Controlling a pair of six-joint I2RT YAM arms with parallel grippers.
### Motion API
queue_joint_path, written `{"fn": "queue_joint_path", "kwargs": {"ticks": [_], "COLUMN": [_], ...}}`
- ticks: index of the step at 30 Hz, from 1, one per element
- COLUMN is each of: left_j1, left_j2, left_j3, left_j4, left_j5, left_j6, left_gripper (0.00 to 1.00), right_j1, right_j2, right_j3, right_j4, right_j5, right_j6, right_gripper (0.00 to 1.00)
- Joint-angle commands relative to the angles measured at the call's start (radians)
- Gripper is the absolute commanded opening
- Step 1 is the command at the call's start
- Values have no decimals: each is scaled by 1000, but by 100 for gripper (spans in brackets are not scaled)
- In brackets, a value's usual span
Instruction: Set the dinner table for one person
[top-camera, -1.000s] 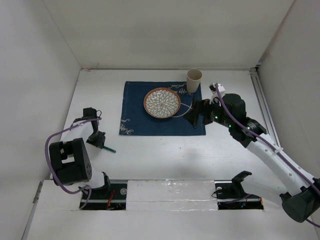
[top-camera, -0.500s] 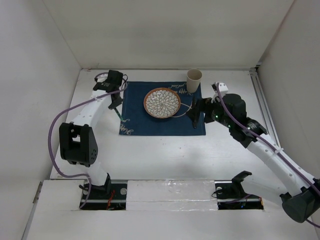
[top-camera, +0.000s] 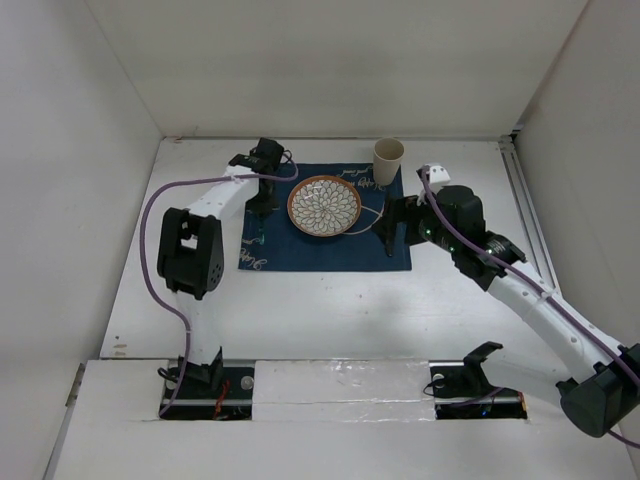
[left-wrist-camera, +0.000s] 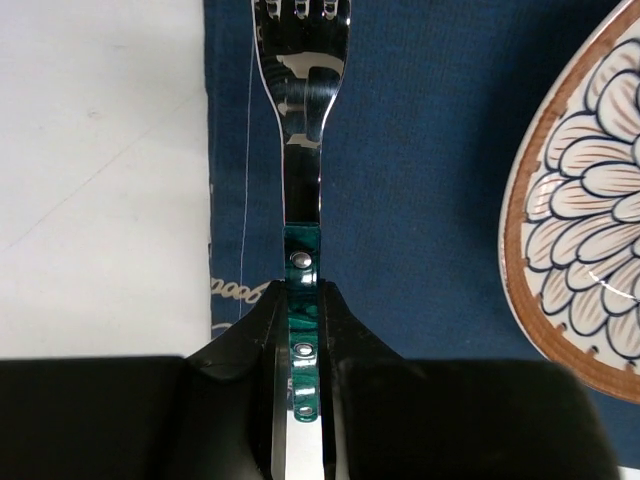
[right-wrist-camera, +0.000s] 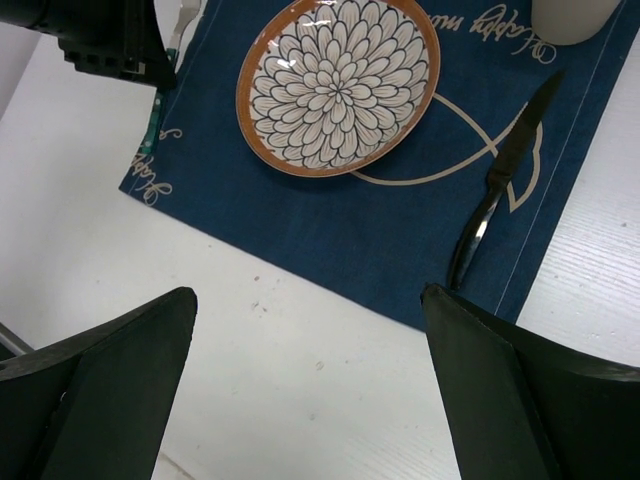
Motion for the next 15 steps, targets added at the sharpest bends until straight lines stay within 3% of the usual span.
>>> {"fn": "queue_joint_path", "kwargs": {"ticks": [1, 8, 15], "left_j1": [9, 9, 9], "left_j2": [4, 55, 90], "left_j3": [48, 29, 6], "left_j4": [-3, 31, 40], "left_j5": [36, 90, 114], "left_j6": [58, 94, 36], "left_gripper": [0, 0, 0], "right_j1": [3, 3, 3], "right_j2": [-6, 37, 37], "right_j3": [26, 58, 76], "right_j4": [36, 27, 9], "right_j5": [31, 22, 13], "right_j6": [-17, -17, -17], "right_gripper": [100, 100, 100]}}
